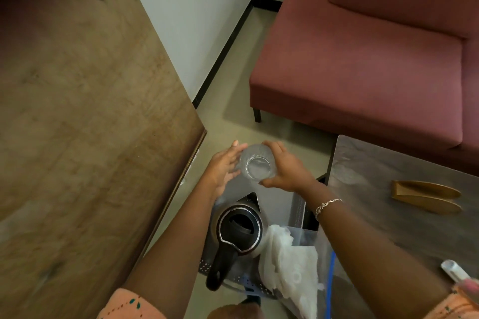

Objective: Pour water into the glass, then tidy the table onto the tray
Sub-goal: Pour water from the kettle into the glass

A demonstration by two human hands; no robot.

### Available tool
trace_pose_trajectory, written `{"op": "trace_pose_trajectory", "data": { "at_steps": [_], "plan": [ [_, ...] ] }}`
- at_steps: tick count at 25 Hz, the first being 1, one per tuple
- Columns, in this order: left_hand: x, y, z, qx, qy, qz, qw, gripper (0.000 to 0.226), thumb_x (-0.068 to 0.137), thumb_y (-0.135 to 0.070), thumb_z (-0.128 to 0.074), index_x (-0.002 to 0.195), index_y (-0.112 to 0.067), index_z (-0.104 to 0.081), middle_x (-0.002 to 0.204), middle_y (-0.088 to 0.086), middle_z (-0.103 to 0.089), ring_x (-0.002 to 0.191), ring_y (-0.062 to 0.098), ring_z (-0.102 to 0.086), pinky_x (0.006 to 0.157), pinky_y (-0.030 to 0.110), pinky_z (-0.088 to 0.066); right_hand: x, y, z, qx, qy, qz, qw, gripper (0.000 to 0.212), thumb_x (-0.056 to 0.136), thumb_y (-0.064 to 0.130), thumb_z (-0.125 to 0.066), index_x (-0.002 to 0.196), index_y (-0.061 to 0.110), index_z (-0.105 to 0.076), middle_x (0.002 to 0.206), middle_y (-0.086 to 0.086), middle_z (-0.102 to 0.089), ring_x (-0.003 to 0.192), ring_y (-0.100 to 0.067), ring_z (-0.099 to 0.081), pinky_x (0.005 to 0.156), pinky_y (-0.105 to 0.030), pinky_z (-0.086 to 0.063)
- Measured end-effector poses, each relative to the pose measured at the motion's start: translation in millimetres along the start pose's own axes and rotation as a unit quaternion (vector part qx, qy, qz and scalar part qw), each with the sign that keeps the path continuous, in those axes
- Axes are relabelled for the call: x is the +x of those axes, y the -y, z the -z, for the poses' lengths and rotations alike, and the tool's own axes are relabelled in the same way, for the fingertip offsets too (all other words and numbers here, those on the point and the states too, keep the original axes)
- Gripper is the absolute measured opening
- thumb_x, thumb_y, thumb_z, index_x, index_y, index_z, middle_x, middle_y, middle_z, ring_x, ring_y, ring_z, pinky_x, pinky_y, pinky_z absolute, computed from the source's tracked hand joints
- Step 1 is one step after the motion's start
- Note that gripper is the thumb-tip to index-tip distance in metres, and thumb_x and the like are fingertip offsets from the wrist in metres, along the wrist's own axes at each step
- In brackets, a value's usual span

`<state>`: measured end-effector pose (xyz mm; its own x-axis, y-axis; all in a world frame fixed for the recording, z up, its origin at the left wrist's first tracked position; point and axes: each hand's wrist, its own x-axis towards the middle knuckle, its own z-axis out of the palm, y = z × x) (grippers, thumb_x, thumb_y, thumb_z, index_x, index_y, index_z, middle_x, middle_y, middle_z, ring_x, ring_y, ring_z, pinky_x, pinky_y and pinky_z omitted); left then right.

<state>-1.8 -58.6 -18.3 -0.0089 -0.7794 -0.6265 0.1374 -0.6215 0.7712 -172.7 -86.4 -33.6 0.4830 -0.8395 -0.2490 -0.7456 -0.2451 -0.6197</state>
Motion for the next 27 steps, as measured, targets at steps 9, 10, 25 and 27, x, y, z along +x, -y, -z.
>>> {"op": "trace_pose_trajectory", "data": {
  "at_steps": [9, 10, 25, 27],
  "plan": [
    [-80.2, -18.2, -71.3, -0.094, 0.087, 0.012, 0.992, 0.073, 0.071, -0.050, -0.065, 0.131, -0.016, -0.044, 0.125, 0.020, -0.057, 0.116, 0.031, -0.054, 0.104, 0.044, -0.039, -94.0, 27.0, 93.3, 0.087, -0.106, 0.059, 0.989, 0.089, 0.059, 0.027, -0.080, 0.132, 0.016, -0.030, 0.127, 0.000, -0.038, 0.109, -0.011, -0.047, 0.091, -0.029, -0.045],
    [-89.1, -18.9, -81.3, -0.099, 0.083, 0.004, 0.992, 0.071, 0.071, -0.050, -0.061, 0.130, -0.014, -0.045, 0.122, 0.021, -0.059, 0.111, 0.030, -0.058, 0.101, 0.043, -0.042, -105.3, 25.7, 97.8, 0.114, -0.108, 0.064, 0.986, 0.088, 0.060, 0.025, -0.080, 0.131, 0.016, -0.030, 0.126, 0.001, -0.040, 0.108, -0.009, -0.047, 0.092, -0.026, -0.045],
    [-154.9, 18.5, -96.1, 0.062, -0.030, -0.079, 0.995, 0.067, 0.088, -0.062, -0.022, 0.128, -0.018, -0.050, 0.127, 0.003, -0.055, 0.121, 0.014, -0.043, 0.104, 0.042, -0.035, -192.8, -5.0, 92.8, 0.292, -0.177, 0.075, 0.937, 0.092, 0.055, 0.013, -0.084, 0.122, 0.041, -0.029, 0.121, 0.020, -0.046, 0.117, 0.002, -0.048, 0.094, -0.017, -0.043],
    [-157.5, 45.9, -61.9, 0.120, -0.133, -0.096, 0.979, 0.055, 0.091, -0.052, -0.035, 0.130, -0.015, -0.049, 0.129, 0.002, -0.051, 0.119, 0.012, -0.041, 0.102, 0.030, -0.031, -198.5, -10.1, 91.1, 0.290, -0.184, 0.072, 0.937, 0.093, 0.057, 0.006, -0.085, 0.120, 0.045, -0.029, 0.121, 0.020, -0.046, 0.115, 0.004, -0.047, 0.093, -0.017, -0.040]
  ]
}}
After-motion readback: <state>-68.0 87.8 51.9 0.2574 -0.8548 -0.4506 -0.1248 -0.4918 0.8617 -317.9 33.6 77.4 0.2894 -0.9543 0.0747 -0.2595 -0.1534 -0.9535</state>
